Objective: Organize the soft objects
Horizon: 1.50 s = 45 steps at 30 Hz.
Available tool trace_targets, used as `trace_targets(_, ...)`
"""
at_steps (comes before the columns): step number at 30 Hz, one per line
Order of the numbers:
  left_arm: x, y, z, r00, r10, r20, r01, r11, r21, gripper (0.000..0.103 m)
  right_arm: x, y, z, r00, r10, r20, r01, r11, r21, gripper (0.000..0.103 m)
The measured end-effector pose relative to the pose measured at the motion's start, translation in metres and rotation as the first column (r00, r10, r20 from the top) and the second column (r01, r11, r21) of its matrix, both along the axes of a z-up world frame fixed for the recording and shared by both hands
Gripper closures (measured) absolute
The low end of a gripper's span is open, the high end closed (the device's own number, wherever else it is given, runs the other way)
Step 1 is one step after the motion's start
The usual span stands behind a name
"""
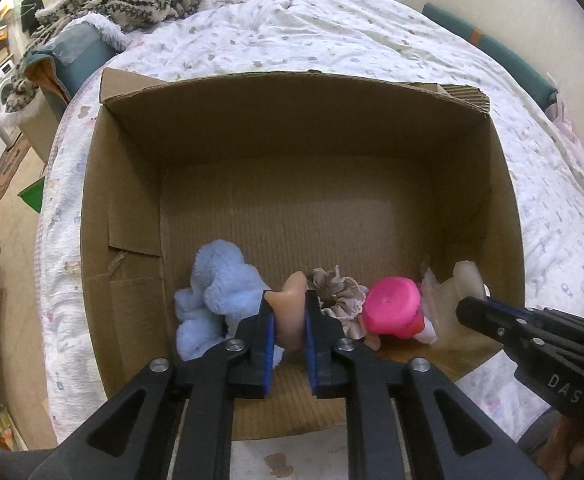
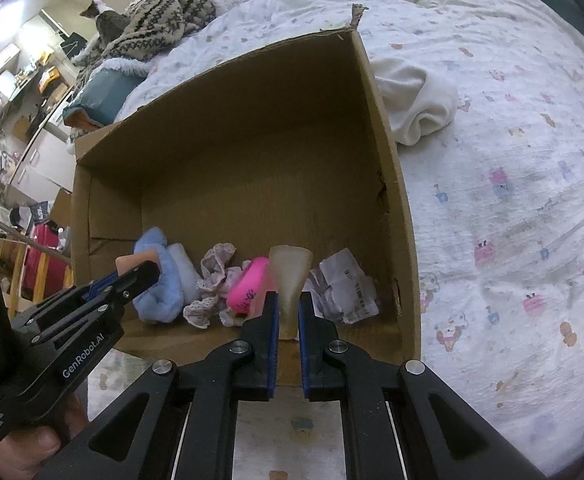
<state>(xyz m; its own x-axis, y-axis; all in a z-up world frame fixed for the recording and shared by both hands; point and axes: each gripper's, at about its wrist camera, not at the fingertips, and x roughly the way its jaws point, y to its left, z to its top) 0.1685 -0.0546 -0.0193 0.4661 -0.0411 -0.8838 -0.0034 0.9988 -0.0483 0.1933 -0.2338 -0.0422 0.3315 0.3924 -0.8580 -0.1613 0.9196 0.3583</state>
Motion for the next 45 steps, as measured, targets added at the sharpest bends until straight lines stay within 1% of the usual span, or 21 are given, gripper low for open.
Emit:
trace_targets(3,-0.001,-0.003,0.001,1.000,-0.005,-0.001,0.005,1.000,0.010,0.085,0.000,0.000,0.001,1.000,0.002,0.002,-0.002,1.000,0.002,0.093)
trace_targets(5,-0.003,-0.004,0.002,1.000,-0.008,-0.002,0.008,1.000,0.019,0.078,-0.001,0.000,0.002,1.000,0.004,0.006,-0.004,1.000,-0.001,0.092)
trace_targets(7,-0.004,-0.004,0.003,1.000,-0.012,-0.002,0.012,0.999,0.030,0.075,0.000,-0.001,0.003,1.000,0.004,0.009,-0.004,1.000,0.000,0.091)
trace_targets(9,-0.004,-0.005,0.003,1.000,-0.013,-0.006,0.013,0.999,0.041,0.067,-0.001,-0.001,0.004,1.000,0.005,0.011,-0.005,1.000,0.005,0.089)
trace_targets(11,-0.005,-0.003,0.006,1.000,0.000,-0.003,0.000,0.999,0.052,0.047,-0.001,-0.002,0.005,1.000,0.003,0.012,-0.003,1.000,0.010,0.087)
trace_targets(13,-0.006,-0.001,0.009,1.000,0.013,0.008,-0.014,0.998,0.056,0.041,-0.001,-0.003,0.006,1.000,-0.001,0.011,0.001,1.000,0.017,0.082)
trace_targets(15,-0.007,0.000,0.012,1.000,0.022,0.012,-0.023,0.997,0.067,0.041,-0.001,-0.003,0.008,1.000,-0.004,0.015,0.004,1.000,0.021,0.074)
trace_targets(16,-0.008,0.000,0.013,0.999,0.032,0.012,-0.033,0.995,0.091,0.040,-0.002,-0.004,0.009,1.000,-0.004,0.020,0.003,1.000,0.022,0.072)
trace_targets(17,-0.008,0.002,0.015,0.999,0.045,0.015,-0.046,0.993,0.107,0.040,-0.002,-0.005,0.011,1.000,-0.005,0.023,0.004,1.000,0.020,0.068)
trace_targets(18,-0.009,0.003,0.017,0.998,0.059,0.019,-0.061,0.991,0.117,0.040,-0.003,-0.006,0.013,1.000,-0.006,0.027,0.005,1.000,0.023,0.058)
trace_targets(20,-0.013,0.010,0.024,0.996,0.084,0.039,-0.088,0.991,0.098,0.040,-0.004,-0.008,0.017,0.999,-0.015,0.044,0.013,0.999,0.032,0.043)
trace_targets(25,-0.024,0.020,0.038,0.989,0.121,0.086,-0.130,0.986,0.102,0.040,-0.011,-0.016,0.031,0.994,-0.042,0.098,0.038,0.998,0.046,0.042)
trace_targets(28,-0.035,0.025,0.047,0.985,0.130,0.117,-0.142,0.984,0.110,0.040,-0.020,-0.020,0.042,0.987,-0.059,0.151,0.053,0.998,0.045,0.038)
trace_targets(30,-0.043,0.026,0.053,0.981,0.135,0.140,-0.151,0.982,0.111,0.040,-0.027,-0.023,0.050,0.980,-0.070,0.186,0.062,0.997,0.050,0.029)
trace_targets(31,-0.046,0.031,0.056,0.979,0.139,0.151,-0.156,0.982,0.108,0.039,-0.030,-0.025,0.053,0.977,-0.075,0.201,0.064,0.996,0.060,0.028)
trace_targets(32,-0.049,0.035,0.058,0.977,0.144,0.157,-0.161,0.982,0.102,0.032,-0.033,-0.027,0.055,0.974,-0.080,0.213,0.066,0.995,0.069,0.027)
trace_targets(34,-0.056,0.040,0.062,0.975,0.153,0.163,-0.169,0.982,0.088,0.024,-0.037,-0.029,0.059,0.969,-0.094,0.230,0.080,0.994,0.070,0.024)
trace_targets(36,-0.065,0.045,0.065,0.972,0.161,0.169,-0.178,0.980,0.092,0.023,-0.041,-0.030,0.063,0.963,-0.101,0.252,0.087,0.994,0.065,0.011)
trace_targets(38,-0.075,0.049,0.067,0.971,0.161,0.177,-0.179,0.980,0.090,0.021,-0.047,-0.030,0.066,0.956,-0.105,0.273,0.091,0.994,0.063,0.006)
trace_targets(40,-0.084,0.054,0.069,0.969,0.164,0.184,-0.181,0.980,0.080,0.015,-0.053,-0.029,0.068,0.954,-0.104,0.280,0.091,0.994,0.059,0.006)
trace_targets(45,-0.108,0.061,0.074,0.962,0.161,0.219,-0.178,0.982,0.060,0.010,-0.070,-0.024,0.071,0.946,-0.094,0.311,0.087,0.996,0.037,0.004)
